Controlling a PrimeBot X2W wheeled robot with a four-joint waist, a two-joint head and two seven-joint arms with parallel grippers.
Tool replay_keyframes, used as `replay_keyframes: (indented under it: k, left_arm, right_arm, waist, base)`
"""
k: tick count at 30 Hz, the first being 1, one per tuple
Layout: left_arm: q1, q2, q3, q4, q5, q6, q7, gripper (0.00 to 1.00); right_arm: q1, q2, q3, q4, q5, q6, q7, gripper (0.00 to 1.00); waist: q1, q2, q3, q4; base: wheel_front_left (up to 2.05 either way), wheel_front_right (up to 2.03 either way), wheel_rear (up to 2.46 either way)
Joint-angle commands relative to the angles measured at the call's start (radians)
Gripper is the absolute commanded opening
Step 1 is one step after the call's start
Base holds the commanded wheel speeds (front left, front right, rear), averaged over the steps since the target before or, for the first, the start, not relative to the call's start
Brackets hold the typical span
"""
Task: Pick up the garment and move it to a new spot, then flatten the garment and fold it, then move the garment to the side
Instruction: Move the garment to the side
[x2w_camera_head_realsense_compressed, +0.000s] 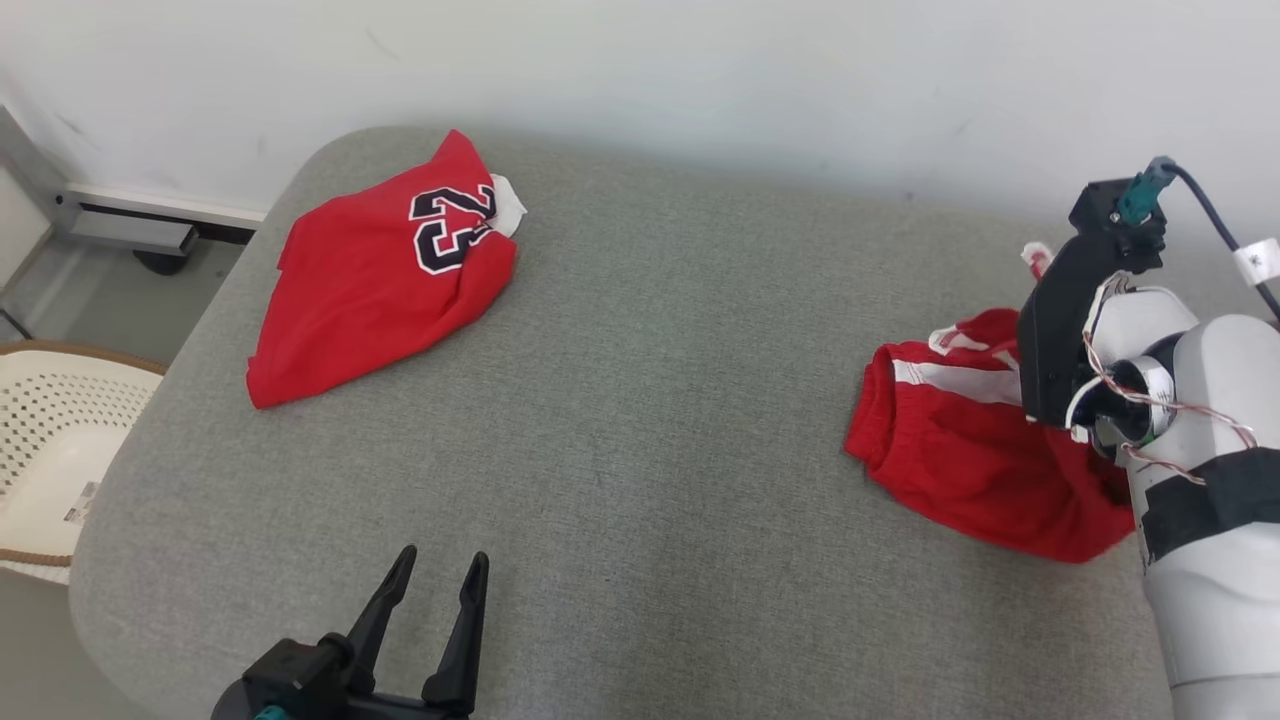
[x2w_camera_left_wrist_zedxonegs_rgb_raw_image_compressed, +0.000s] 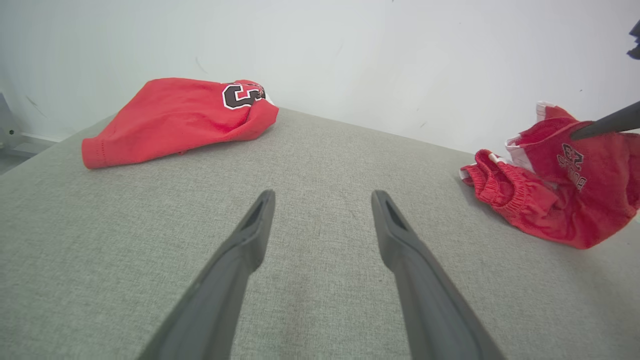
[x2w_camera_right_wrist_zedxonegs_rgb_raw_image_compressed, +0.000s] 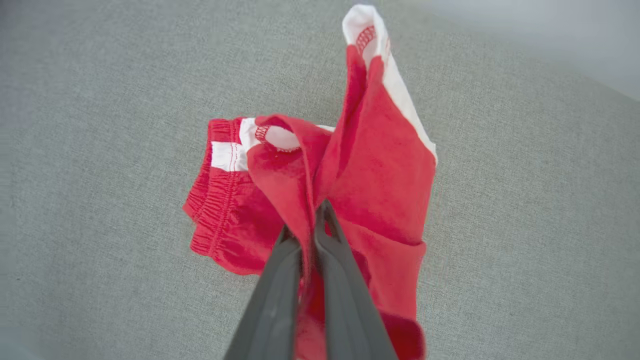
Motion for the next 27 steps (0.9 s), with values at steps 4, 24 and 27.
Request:
replay_keyframes:
  k: [4,24,27]
  left_arm:
    - [-0.001,-0.003,-0.007,0.006,-0.007,-0.008,-0.005,1.0]
    - [-0.014,-0.024,-0.009,0.022,-0.01,-0.016,-0.005,1.0]
    - [-0.014,-0.026,-0.009,0.022,-0.009,-0.015,-0.005,1.0]
  right_arm:
    - [-0.054,0.025,-0.057,0.024,-0.05,0.0,-0.094,0.0]
    - [-0.089,0.058,0.024,0.311,-0.016,0.0,-0.212,0.0]
    - [-0.094,0.058,0.032,0.346,0.002,0.0,-0.24,0.0]
  waist:
    - [0.0001,0.0001,0.001,0.03]
    - [0.0001,0.0001,0.014,0.101]
    - [0.0001,0.0001,0.014,0.106]
  base:
    - [0.0,0.0,0.0]
    - [0.0,0.0,0.0]
    - [0.0,0.0,0.0]
